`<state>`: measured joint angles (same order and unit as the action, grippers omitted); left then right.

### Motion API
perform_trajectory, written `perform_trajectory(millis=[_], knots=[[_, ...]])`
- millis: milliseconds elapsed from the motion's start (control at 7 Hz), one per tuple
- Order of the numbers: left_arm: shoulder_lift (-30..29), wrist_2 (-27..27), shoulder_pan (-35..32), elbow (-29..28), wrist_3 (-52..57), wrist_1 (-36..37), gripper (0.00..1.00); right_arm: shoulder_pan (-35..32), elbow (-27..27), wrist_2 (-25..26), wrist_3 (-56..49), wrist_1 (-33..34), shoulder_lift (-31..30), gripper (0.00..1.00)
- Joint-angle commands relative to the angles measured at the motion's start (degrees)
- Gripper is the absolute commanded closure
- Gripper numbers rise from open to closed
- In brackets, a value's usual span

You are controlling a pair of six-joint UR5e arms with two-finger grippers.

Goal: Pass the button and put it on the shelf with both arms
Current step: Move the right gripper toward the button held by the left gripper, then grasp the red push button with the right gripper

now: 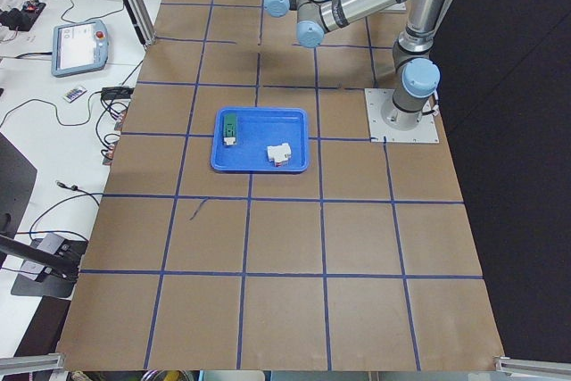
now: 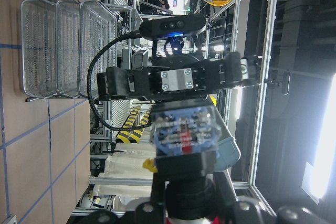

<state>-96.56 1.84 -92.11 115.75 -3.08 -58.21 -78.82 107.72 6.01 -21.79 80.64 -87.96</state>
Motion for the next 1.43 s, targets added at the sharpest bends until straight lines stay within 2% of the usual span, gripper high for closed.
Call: perform_trajectory(millis=[0,429,571,714,857,1000,1143,1286], knots=[[-0.1,0.0,0.0,0.0,-0.1,0.6,1.0,-0.9,0.1,0.3,0.2,0.4,0.1,0.0],[-0.1,0.0,0.0,0.0,-0.3,0.7,1.0,-4.5,-0.5,0.3,0.4,0.8,0.0,0.07],[-0.1,0.0,0.0,0.0,-0.4,0.7,1.0,-4.6,-0.4,0.6,0.3,0.7,0.1,0.13],[0.0,0.0,0.0,0.0,-0.4,0.7,1.0,-4.6,-0.8,0.8,0.3,0.9,0.2,0.33],[0.0,0.0,0.0,0.0,-0.4,0.7,1.0,-4.3,-1.0,0.8,0.6,1.8,0.5,0.46],[0.0,0.0,0.0,0.0,-0.4,0.7,1.0,-4.0,-0.8,3.0,0.7,3.2,0.6,0.57],[-0.1,0.0,0.0,0.0,-0.7,0.6,1.0,-4.0,-0.8,4.0,0.7,3.5,0.7,0.76],[-0.5,0.1,0.0,0.0,-2.8,0.7,0.01,-3.9,-0.8,4.0,0.7,3.4,0.6,0.83]])
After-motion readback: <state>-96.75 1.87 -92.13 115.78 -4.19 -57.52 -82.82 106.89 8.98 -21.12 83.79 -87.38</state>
